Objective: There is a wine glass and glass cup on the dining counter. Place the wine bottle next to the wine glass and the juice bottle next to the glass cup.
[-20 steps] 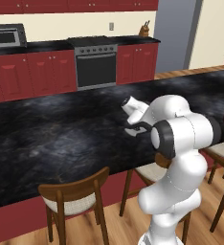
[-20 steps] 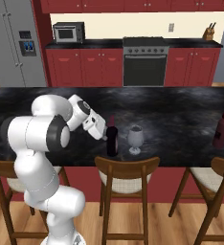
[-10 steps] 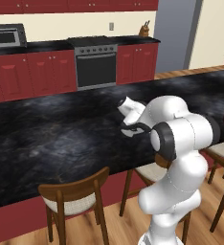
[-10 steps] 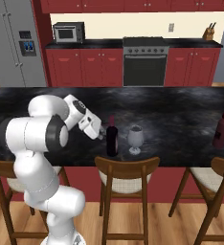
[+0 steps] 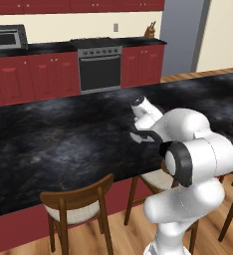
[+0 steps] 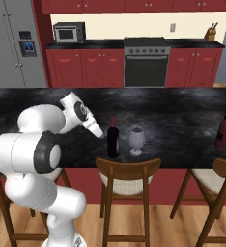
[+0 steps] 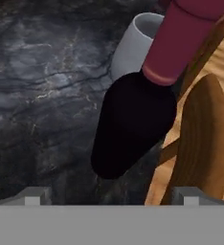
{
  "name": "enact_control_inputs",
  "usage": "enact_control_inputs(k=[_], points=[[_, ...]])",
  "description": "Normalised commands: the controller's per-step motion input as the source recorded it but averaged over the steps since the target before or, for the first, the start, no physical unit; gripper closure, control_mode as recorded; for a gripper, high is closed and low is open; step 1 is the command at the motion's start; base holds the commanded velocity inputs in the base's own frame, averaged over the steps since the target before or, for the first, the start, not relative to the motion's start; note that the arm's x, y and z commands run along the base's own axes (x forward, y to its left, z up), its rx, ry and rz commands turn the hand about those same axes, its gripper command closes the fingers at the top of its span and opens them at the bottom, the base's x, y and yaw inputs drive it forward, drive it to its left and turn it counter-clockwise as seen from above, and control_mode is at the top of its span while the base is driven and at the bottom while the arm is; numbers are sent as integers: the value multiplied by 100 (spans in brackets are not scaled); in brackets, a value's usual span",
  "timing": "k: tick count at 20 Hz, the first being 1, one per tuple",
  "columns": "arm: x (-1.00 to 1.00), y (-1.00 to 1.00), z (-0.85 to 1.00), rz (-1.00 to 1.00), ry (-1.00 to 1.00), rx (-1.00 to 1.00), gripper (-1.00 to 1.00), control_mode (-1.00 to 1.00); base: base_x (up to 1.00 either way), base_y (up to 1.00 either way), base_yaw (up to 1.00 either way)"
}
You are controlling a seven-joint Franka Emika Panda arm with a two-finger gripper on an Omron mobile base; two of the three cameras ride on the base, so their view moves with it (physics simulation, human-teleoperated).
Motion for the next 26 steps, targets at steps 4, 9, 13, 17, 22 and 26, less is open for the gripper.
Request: enact_control_inputs(k=[4,9,13,17,22,26], points=[[-20,6,24,46,20,29,-100,-100,0,0,0],[-15,20,29,38,18,20,-100,-100,0,0,0],[-21,22,29,29,12,9,-100,-100,0,0,0],[-39,18,19,20,1,0,-100,-100,0,0,0],[-52,15,8,8,-3,0,-100,-100,0,0,0],[-62,17,0,5,-15,0,-100,-100,0,0,0]])
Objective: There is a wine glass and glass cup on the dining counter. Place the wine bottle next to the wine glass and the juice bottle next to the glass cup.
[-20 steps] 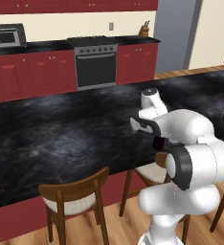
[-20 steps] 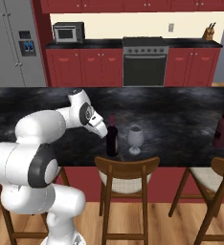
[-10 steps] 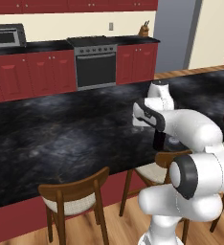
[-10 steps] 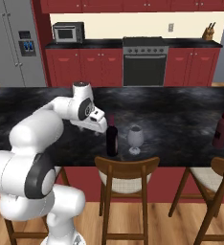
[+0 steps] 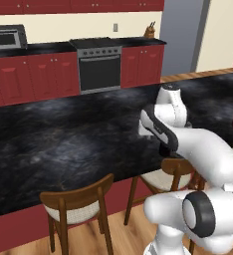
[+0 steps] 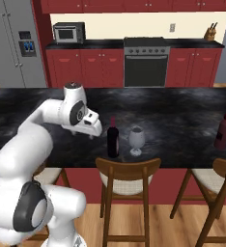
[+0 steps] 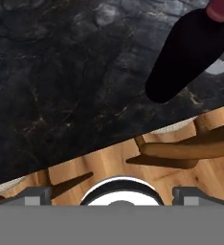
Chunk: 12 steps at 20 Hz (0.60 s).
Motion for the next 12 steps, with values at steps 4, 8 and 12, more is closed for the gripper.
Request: enact_control_inputs(k=[4,8,12], points=[[-67,18,-6,4,-32,0,-100,-100,0,0,0],[-68,13,-5,1,-36,0,-100,-100,0,0,0],[-66,13,-2,0,-30,0,-100,-100,0,0,0]])
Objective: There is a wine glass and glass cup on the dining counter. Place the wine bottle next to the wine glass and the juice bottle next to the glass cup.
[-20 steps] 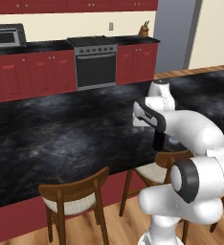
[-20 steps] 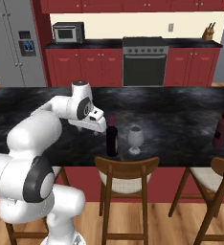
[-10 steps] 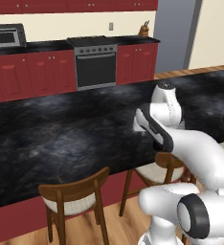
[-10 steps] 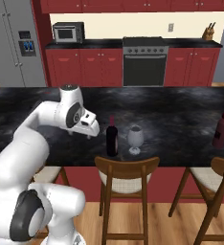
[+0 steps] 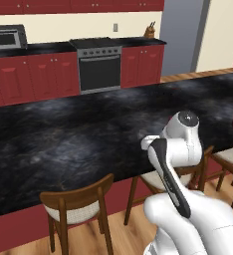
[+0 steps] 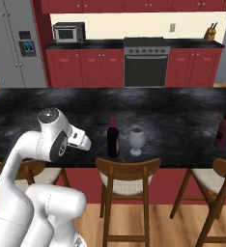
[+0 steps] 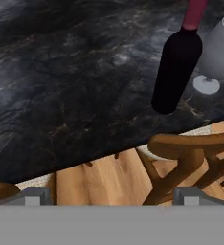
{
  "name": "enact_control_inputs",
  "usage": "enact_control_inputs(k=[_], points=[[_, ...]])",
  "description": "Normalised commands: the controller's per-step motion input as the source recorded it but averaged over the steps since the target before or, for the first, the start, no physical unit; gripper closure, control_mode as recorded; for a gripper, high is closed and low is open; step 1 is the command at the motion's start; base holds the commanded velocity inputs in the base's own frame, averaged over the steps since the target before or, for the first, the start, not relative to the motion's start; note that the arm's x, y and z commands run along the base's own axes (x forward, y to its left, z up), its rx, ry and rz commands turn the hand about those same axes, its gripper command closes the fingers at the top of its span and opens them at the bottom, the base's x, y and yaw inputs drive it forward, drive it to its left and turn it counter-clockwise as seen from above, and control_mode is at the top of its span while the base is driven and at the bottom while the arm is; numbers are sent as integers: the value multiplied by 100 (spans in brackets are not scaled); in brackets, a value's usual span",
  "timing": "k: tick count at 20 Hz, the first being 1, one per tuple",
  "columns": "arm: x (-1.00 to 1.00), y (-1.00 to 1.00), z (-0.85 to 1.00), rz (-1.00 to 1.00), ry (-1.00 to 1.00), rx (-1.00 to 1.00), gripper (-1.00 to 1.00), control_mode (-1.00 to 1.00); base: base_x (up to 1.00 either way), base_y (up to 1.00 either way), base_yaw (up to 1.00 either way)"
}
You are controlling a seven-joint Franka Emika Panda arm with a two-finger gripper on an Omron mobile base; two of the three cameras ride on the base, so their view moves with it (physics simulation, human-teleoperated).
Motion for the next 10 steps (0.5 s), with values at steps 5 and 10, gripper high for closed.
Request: enact_control_inputs(k=[5,10], points=[[-58,15,0,0,-14,0,-100,-100,0,0,0],[-48,6,3,0,0,0,-100,-100,0,0,0]])
